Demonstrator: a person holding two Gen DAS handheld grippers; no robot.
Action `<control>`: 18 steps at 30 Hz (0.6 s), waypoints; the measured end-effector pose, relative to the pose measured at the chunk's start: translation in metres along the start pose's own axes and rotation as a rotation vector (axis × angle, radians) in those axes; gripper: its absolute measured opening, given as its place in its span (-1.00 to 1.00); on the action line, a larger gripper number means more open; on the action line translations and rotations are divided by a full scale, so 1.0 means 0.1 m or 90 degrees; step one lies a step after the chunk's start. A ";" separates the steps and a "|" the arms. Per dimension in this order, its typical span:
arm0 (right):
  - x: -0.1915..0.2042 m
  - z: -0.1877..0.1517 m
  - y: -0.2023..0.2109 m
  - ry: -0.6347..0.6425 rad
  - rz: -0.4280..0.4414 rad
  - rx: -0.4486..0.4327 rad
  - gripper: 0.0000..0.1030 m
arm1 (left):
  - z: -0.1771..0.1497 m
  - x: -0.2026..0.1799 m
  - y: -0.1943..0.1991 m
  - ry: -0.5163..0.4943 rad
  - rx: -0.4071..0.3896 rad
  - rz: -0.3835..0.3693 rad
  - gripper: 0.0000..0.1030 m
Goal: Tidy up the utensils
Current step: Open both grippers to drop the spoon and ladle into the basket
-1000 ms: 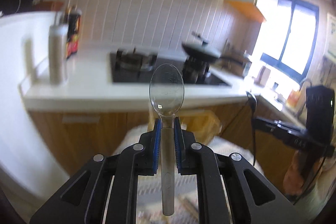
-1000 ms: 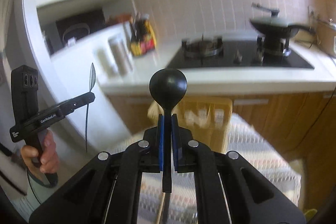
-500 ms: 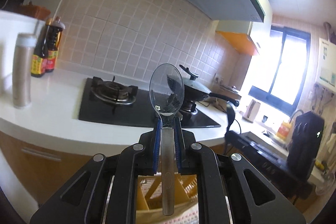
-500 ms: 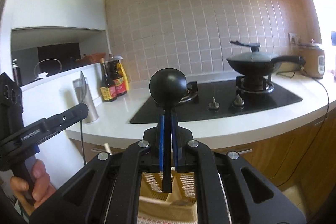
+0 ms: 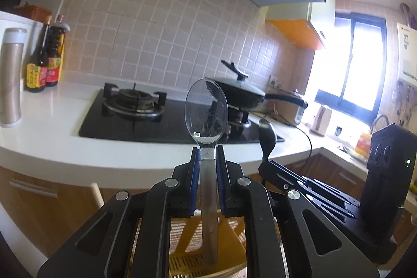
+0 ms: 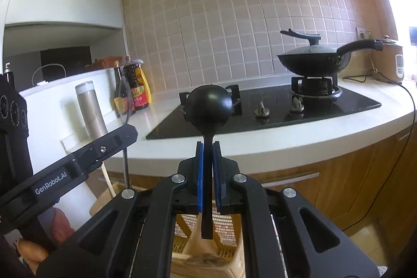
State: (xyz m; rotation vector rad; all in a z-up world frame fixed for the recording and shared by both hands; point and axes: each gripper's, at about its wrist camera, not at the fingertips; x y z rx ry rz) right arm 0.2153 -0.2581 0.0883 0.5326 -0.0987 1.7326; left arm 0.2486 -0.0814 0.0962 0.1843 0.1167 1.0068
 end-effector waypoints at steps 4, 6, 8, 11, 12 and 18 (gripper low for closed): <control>-0.05 -0.06 0.05 -0.001 0.007 0.024 -0.74 | -0.04 0.03 0.05 0.007 0.014 -0.007 -0.33; -0.07 -0.08 0.11 0.002 0.005 0.031 -0.54 | -0.03 0.05 0.11 0.012 0.016 -0.012 -0.27; -0.08 -0.09 0.20 0.007 -0.001 0.035 -0.49 | -0.02 0.08 0.21 0.020 0.020 -0.023 -0.23; -0.08 -0.07 0.39 0.001 0.008 0.047 -0.49 | 0.02 0.12 0.44 0.031 0.017 -0.040 -0.04; -0.07 -0.06 0.48 0.003 0.011 0.052 -0.49 | 0.05 0.12 0.52 0.033 0.019 -0.042 0.08; 0.03 0.03 1.02 0.018 0.029 0.082 -0.32 | 0.19 0.14 1.10 0.029 0.083 -0.029 0.18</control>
Point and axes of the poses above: each gripper's, at about its wrist camera, not at the fingertips, and y roughly against the way its jaws point, x to its left, z to its top, and after that the axes turned 14 degrees about -y, right-handed
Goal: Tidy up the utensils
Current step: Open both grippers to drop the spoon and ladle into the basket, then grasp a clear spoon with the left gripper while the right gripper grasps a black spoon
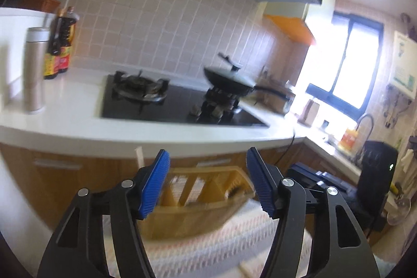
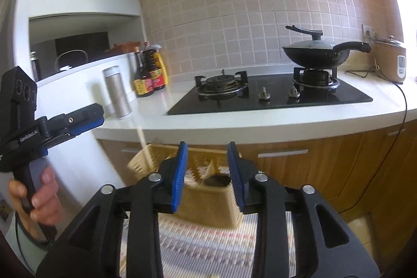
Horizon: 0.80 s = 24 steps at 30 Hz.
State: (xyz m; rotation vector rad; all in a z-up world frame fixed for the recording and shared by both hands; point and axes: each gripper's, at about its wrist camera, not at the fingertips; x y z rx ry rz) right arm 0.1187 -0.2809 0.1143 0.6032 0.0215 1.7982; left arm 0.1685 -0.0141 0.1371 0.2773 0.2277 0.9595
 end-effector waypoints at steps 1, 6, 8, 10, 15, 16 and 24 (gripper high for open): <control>0.01 -0.01 0.11 -0.005 0.009 0.013 -0.11 | -0.01 -0.01 0.09 -0.003 0.020 0.007 0.18; 0.08 -0.15 0.41 -0.003 0.007 0.070 0.02 | -0.35 0.02 0.32 -0.005 0.173 0.055 0.20; 0.13 -0.26 0.43 0.008 -0.015 0.112 0.02 | -0.59 0.08 0.34 0.017 0.229 0.061 0.20; 0.18 -0.40 0.41 0.016 -0.021 0.170 0.02 | -0.90 0.19 0.29 0.051 0.292 0.074 0.20; 0.25 -0.86 0.11 0.015 -0.066 0.348 0.01 | -1.50 0.38 0.07 0.117 0.386 0.063 0.16; 0.24 -0.94 0.06 0.010 -0.061 0.378 0.00 | -1.60 0.39 0.02 0.123 0.399 0.065 0.16; 0.20 -1.62 -0.40 -0.023 -0.055 0.555 -0.29 | -2.01 0.38 -0.17 0.115 0.451 0.108 0.03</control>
Point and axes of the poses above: each gripper's, at about its wrist camera, not at the fingertips, and y roughly against the way its jaws point, x to its left, z to its top, and after that the axes turned 14 degrees about -y, right-handed
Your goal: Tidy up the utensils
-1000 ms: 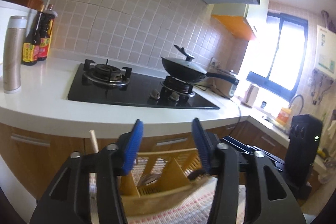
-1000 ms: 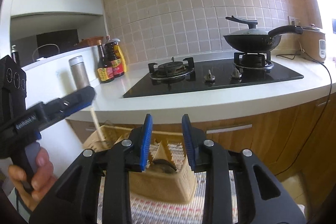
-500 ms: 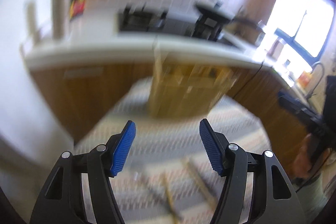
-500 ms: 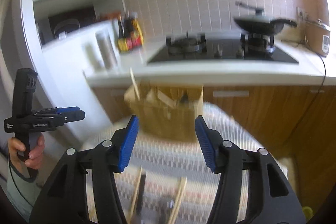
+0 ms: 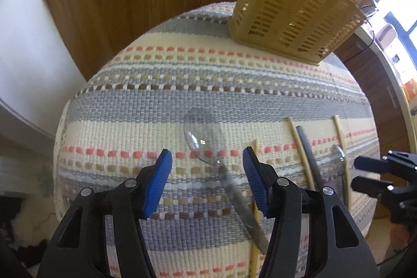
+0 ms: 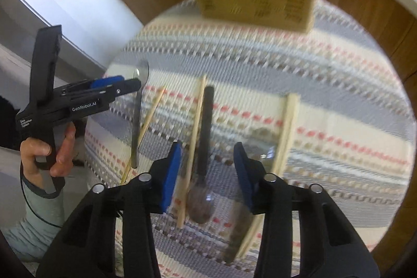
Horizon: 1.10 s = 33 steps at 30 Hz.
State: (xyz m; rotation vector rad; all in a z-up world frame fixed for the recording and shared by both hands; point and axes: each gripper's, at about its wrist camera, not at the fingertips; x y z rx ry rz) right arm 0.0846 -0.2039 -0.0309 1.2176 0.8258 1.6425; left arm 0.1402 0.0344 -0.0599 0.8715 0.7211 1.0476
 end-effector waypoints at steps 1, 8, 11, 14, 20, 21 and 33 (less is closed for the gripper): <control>0.00 0.01 -0.06 -0.004 0.000 0.010 -0.32 | 0.00 0.00 -0.01 0.001 0.000 -0.001 0.02; 0.09 0.05 -0.29 0.014 -0.028 0.038 -0.54 | -0.02 -0.15 -0.11 -0.043 0.006 0.033 -0.14; 0.14 0.01 -0.39 0.032 -0.052 0.047 -0.57 | -0.02 -0.19 -0.12 -0.064 0.003 0.046 -0.14; 0.21 -0.05 -0.46 0.053 -0.076 0.044 -0.59 | -0.02 -0.24 -0.11 -0.089 0.005 0.059 -0.14; 0.34 -0.09 -0.52 0.079 -0.107 0.043 -0.66 | 0.02 -0.43 -0.15 -0.147 0.012 0.100 -0.20; 0.35 -0.09 -0.53 0.081 -0.113 0.042 -0.71 | 0.02 -0.44 -0.15 -0.155 0.010 0.096 -0.30; 0.18 -0.16 -0.37 0.053 -0.115 0.036 -0.81 | -0.08 -0.47 -0.04 -0.232 0.020 0.064 -0.74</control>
Point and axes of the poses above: each gripper's, at about its wrist camera, not at the fingertips, and y roughly against the way its jaws point, x to its left, z to its top, and after that the axes turned 14 degrees about -y, right-handed
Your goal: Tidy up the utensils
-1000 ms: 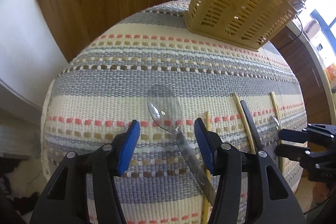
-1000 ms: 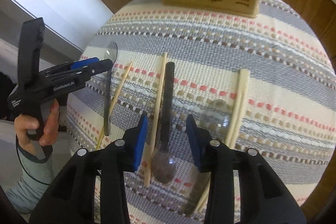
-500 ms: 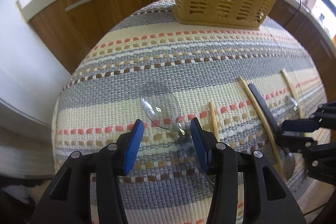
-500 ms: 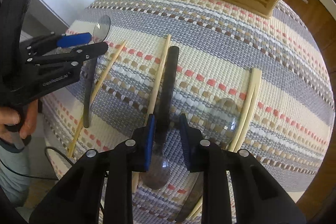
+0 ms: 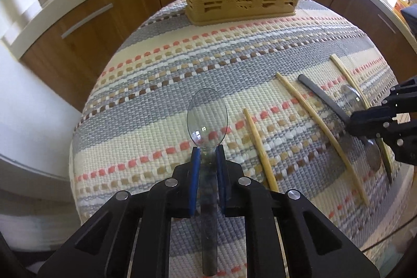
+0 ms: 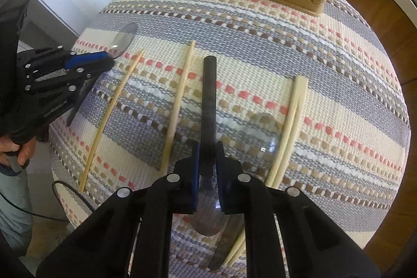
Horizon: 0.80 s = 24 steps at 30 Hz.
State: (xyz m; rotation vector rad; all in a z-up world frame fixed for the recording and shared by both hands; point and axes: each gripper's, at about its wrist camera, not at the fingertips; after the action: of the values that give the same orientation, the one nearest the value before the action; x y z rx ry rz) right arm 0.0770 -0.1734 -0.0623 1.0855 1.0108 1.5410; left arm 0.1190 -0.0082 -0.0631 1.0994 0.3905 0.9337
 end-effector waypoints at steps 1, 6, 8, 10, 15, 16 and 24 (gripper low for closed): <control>-0.01 0.00 0.00 0.000 0.002 0.004 -0.81 | -0.01 0.02 0.01 0.002 0.001 -0.006 -0.74; -0.01 0.07 -0.02 -0.007 0.048 0.016 -0.79 | -0.03 0.10 -0.02 -0.005 0.022 -0.017 -0.32; 0.01 0.10 0.01 -0.002 0.037 0.006 -0.77 | -0.01 0.13 -0.04 -0.009 0.032 -0.021 -0.31; 0.04 0.14 0.01 0.000 0.036 0.007 -0.76 | 0.02 0.15 -0.05 -0.013 0.043 -0.025 -0.31; 0.07 0.24 -0.04 0.003 0.030 0.024 -0.73 | 0.08 0.14 -0.08 -0.027 0.058 -0.027 -0.33; 0.08 0.24 -0.05 0.001 0.031 0.023 -0.73 | 0.09 0.15 -0.08 -0.026 0.057 -0.030 -0.33; 0.00 0.17 0.41 -0.028 0.104 -0.098 -0.22 | 0.07 0.20 -0.08 -0.029 0.049 -0.040 -0.33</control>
State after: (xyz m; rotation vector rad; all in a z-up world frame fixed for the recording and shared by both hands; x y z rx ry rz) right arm 0.0834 -0.1794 -0.0189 1.1106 0.7753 1.6885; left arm 0.1383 0.0025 -0.0637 1.1705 0.4236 0.8420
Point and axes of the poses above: each gripper's, at about its wrist camera, not at the fingertips, and y roughly against the way its jaws point, x to its left, z to its top, and after that the axes turned 14 degrees about -y, right-handed
